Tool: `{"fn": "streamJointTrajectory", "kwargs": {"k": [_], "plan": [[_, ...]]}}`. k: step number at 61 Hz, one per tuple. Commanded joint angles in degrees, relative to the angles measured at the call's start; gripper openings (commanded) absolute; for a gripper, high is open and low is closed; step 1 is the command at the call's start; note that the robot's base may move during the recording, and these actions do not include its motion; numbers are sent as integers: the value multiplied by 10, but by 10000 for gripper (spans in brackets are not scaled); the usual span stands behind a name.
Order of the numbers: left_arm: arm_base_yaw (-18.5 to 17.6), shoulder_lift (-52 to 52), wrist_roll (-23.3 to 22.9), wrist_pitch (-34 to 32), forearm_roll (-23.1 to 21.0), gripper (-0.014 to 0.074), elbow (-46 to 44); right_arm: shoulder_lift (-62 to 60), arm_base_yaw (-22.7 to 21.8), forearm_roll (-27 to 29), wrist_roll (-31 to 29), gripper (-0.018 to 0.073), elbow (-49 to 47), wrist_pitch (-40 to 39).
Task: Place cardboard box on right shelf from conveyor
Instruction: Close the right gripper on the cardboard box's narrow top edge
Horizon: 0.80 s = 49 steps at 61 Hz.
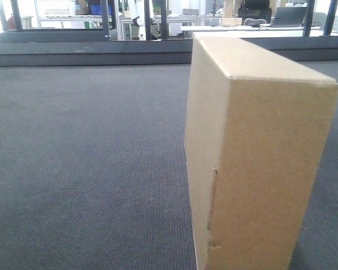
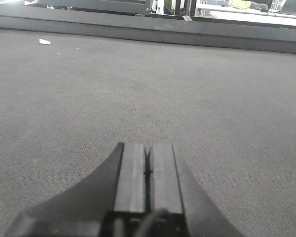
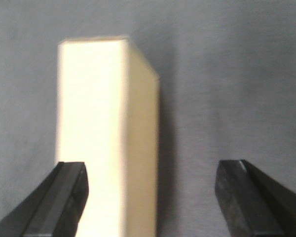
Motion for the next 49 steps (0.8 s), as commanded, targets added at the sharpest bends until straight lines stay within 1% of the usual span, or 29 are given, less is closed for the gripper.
{"fn": "streamJointTrajectory", "kwargs": {"k": [1, 7, 16, 38, 49], "plan": [[1, -5, -2, -47, -3, -119, -2, 19, 23, -10, 3, 622, -39, -26], [1, -5, -2, -47, -3, -119, -2, 50, 40, -11, 3, 622, -62, -25], [1, -5, -2, -47, -3, -119, -2, 78, 58, -21, 3, 622, -72, -28], [1, -5, -2, -47, -3, -119, -2, 104, 63, -23, 4, 622, -71, -30], [1, -5, -2, -47, -3, -119, -2, 109, 64, -25, 30, 622, -69, -26]]}}
